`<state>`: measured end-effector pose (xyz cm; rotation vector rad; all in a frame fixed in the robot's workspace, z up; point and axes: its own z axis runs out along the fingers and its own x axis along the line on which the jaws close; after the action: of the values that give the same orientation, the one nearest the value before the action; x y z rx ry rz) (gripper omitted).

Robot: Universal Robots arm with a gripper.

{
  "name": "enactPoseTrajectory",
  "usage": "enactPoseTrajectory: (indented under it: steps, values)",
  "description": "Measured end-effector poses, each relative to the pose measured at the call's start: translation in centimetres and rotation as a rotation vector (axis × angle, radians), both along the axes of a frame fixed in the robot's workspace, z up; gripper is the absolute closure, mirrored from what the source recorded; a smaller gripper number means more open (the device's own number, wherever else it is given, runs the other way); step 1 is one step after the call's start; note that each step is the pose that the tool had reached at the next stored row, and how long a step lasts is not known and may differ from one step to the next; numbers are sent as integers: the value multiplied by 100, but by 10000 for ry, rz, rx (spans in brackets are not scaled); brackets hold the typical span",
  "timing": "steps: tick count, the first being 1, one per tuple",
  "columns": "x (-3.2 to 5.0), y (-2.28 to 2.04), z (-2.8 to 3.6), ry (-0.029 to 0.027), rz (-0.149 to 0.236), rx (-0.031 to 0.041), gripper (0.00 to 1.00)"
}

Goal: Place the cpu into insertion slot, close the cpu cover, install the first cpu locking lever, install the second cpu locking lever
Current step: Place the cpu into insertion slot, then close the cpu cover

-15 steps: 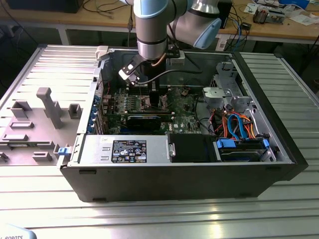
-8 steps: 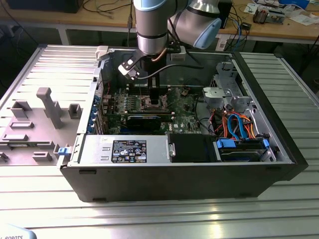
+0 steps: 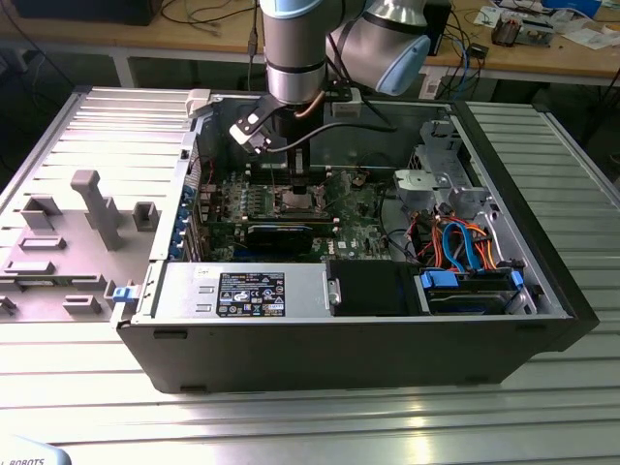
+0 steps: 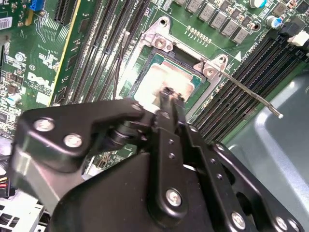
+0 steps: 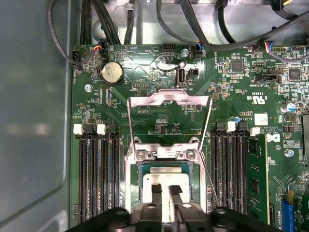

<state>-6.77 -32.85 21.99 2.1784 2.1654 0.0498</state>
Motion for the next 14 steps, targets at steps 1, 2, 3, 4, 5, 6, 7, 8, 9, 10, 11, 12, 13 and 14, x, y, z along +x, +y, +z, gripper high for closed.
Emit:
enactPoseTrajectory:
  steps: [1,2,3,4,5,6,7,8,9,10,11,12,13,14]
  values:
    - [0,0,0,0,0,1,89]
    - [0,0,0,0,0,0,89]
    - [0,0,0,0,0,0,89]
    - [0,0,0,0,0,0,89]
    - [0,0,0,0,0,0,89]
    - [0,0,0,0,0,-1,89]
    - [0,0,0,0,0,-2,89]
    - [0,0,0,0,0,-3,89]
    - [0,0,0,0,0,-3,89]
    - [0,0,0,0,0,-3,89]
    - [0,0,0,0,1,-4,89]
    - [0,0,0,0,0,-4,89]
    - [0,0,0,0,0,-4,89]
    - [0,0,0,0,1,-4,89]
